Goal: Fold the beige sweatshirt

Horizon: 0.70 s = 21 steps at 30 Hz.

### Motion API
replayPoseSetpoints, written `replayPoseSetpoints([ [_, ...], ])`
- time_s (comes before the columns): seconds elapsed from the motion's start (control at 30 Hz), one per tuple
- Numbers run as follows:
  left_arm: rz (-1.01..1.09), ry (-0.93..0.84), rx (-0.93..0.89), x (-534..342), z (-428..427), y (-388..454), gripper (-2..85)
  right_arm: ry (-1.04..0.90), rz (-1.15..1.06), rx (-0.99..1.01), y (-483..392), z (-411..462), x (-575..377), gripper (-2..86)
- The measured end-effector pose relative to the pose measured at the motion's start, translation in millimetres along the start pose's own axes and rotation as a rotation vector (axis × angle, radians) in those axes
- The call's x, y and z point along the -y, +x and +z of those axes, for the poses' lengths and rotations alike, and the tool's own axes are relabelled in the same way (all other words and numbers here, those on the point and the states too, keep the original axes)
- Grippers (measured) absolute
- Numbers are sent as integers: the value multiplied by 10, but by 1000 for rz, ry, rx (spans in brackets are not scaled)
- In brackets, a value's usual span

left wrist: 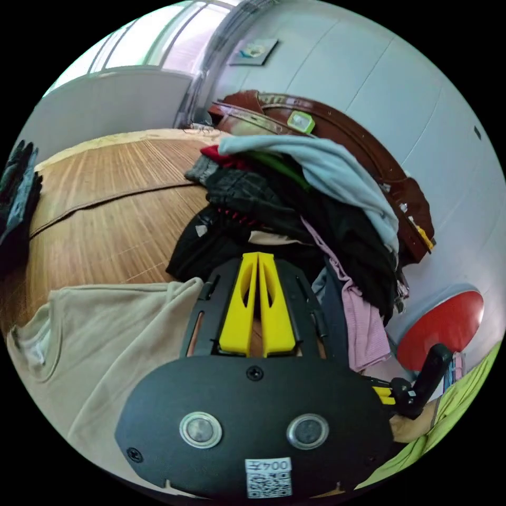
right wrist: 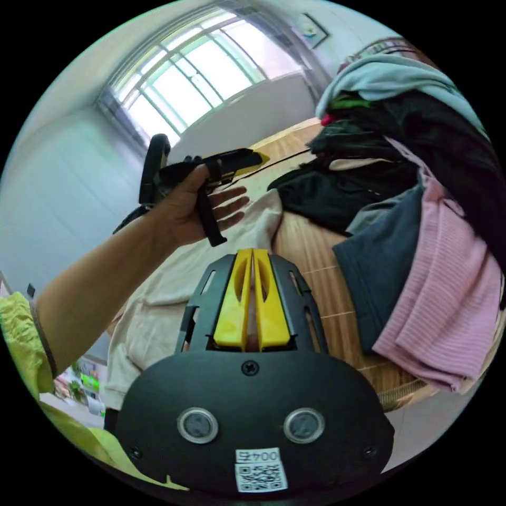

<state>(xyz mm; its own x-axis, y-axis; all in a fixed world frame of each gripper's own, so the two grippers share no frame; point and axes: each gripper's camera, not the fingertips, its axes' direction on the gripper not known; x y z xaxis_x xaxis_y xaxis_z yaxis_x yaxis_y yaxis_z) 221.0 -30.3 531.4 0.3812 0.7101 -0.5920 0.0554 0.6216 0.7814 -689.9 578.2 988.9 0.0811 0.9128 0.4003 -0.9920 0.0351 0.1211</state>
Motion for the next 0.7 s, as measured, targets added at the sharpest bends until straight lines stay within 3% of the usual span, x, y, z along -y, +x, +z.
replayPoseSetpoints([
  [0.13, -58, 20, 122, -655, -774, 44, 4, -165, -86, 25, -316, 379, -48, -4],
  [0.2, -85, -35, 209, -1072, -1042, 27, 3, -265, -52, -95, -354, 581, -76, -1],
  [0.43, -217, -122, 528, -2727, -2169, 62, 5, -131, -347, -335, -960, 539, -308, 49],
  [0.63, -229, -120, 802, -3406, -2258, -138, 7, -215, -471, -465, -1159, 860, -459, 49],
  [0.7, -236, -186, 771, -3567, -2103, -244, 7, -250, -478, -468, -1130, 925, -485, 49],
])
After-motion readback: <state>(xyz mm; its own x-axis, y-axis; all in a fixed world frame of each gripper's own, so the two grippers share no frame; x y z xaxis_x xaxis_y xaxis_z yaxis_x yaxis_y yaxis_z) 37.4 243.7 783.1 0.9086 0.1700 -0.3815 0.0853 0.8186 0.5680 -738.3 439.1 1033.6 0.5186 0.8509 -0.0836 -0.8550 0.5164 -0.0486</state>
